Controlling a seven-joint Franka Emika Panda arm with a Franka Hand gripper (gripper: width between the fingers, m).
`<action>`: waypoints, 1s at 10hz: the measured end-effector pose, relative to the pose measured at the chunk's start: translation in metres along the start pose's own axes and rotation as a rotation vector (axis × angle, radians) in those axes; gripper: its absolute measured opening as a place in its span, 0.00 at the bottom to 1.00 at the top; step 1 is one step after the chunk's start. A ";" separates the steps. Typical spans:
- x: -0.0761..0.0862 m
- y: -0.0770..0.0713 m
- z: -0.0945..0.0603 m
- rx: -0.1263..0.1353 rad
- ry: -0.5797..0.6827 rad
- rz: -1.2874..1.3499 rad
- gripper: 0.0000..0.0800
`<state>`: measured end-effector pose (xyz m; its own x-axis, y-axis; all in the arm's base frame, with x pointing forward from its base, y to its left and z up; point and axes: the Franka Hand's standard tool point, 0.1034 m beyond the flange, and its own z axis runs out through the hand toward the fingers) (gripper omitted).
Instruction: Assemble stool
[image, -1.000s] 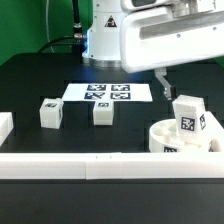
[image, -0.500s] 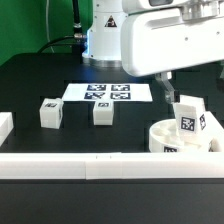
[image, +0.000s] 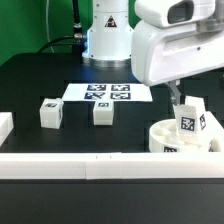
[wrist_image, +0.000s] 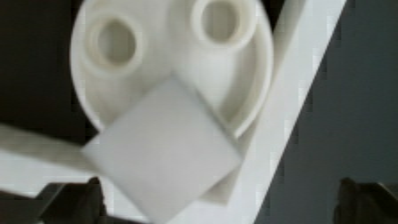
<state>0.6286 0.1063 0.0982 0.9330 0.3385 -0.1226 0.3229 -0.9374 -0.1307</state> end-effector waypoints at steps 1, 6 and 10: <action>0.005 -0.001 0.003 -0.029 0.016 -0.055 0.81; 0.001 -0.001 0.018 -0.073 0.022 -0.147 0.81; 0.001 0.005 0.018 -0.101 0.015 -0.262 0.81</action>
Offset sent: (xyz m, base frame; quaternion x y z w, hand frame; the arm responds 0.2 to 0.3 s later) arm -0.0116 -0.0003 -0.0142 -0.0386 0.0237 -0.0959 0.9944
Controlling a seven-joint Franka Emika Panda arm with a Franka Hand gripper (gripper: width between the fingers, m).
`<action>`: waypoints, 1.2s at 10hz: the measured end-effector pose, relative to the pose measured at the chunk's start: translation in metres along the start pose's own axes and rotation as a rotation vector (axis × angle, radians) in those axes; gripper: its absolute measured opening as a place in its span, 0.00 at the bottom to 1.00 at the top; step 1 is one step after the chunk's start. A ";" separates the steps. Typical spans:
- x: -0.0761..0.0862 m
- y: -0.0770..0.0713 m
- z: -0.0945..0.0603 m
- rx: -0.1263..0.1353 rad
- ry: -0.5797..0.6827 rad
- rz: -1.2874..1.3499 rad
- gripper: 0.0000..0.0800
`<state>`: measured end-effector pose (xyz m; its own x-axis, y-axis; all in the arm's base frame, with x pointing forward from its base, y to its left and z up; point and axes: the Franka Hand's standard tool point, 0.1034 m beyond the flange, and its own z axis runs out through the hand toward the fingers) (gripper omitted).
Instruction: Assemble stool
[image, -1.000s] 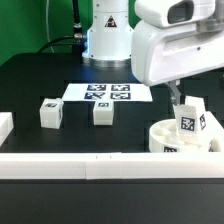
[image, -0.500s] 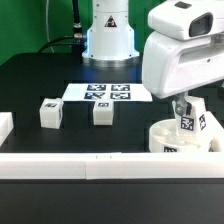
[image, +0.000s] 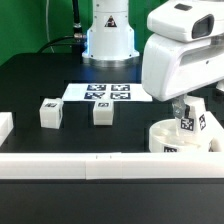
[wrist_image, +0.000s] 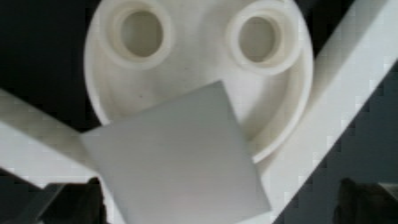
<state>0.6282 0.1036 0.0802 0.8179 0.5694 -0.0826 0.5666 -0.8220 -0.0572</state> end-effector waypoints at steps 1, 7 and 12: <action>-0.002 0.002 0.002 -0.002 0.002 -0.007 0.81; -0.003 0.004 0.005 -0.007 0.011 0.008 0.43; -0.001 0.000 0.006 0.011 0.019 0.449 0.43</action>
Offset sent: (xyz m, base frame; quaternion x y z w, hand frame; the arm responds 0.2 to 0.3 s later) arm 0.0000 0.0000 0.0000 0.0000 0.0000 0.0000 1.0000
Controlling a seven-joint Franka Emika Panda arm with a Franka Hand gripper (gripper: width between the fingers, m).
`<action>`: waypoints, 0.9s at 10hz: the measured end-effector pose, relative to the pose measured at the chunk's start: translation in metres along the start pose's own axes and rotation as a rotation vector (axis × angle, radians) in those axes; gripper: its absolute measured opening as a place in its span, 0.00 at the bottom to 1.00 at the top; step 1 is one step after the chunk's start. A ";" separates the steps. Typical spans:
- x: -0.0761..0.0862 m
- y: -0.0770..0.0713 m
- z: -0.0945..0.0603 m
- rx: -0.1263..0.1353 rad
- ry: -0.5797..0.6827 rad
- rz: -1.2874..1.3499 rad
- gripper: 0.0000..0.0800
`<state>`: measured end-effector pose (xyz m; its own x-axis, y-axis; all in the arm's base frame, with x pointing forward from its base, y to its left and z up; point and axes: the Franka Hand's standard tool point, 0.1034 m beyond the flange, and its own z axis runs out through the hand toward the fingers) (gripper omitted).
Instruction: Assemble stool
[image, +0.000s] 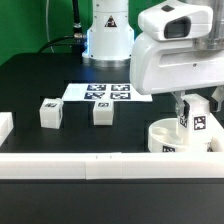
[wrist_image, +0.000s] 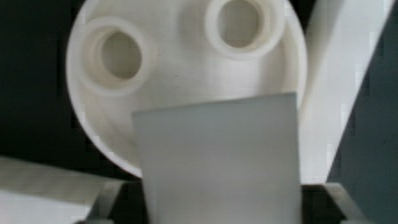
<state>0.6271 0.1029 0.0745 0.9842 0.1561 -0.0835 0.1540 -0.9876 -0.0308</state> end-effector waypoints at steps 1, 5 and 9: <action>0.000 -0.004 0.000 0.000 0.002 0.107 0.43; 0.000 -0.013 0.001 0.000 0.002 0.456 0.43; 0.002 -0.014 0.000 0.009 0.009 0.713 0.43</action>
Offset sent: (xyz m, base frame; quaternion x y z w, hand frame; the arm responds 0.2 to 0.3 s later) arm 0.0000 0.0000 0.0000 0.0000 0.0000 0.1938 0.9810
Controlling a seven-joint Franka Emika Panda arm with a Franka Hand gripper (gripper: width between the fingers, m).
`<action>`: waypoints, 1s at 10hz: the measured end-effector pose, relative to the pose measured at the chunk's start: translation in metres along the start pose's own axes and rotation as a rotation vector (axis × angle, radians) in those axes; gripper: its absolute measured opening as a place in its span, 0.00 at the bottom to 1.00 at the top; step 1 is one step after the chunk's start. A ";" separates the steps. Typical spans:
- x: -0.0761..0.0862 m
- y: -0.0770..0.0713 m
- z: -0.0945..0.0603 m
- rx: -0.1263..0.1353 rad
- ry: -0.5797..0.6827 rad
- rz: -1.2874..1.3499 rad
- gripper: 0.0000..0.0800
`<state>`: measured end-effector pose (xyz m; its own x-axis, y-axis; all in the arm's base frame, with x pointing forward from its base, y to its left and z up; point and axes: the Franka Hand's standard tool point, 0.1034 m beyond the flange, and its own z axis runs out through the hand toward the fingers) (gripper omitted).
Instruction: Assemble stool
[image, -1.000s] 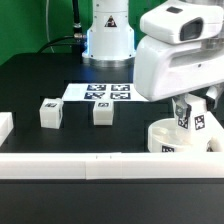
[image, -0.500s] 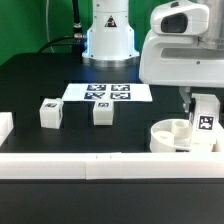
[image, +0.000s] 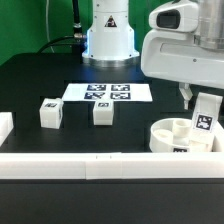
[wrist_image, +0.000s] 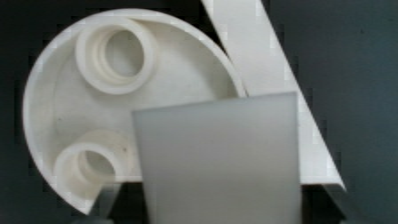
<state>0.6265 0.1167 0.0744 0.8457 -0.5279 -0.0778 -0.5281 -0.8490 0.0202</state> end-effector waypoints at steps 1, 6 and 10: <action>0.000 0.000 0.000 0.022 0.018 0.148 0.43; 0.000 0.001 0.001 0.147 0.011 0.692 0.43; -0.001 -0.001 0.001 0.164 -0.026 0.937 0.43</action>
Offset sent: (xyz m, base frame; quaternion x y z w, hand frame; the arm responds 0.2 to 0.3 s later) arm -0.0177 -0.0022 -0.0130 0.0410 -0.0048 0.3568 0.9333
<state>0.6259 0.1180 0.0732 0.0718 -0.9898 -0.1232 -0.9963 -0.0655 -0.0547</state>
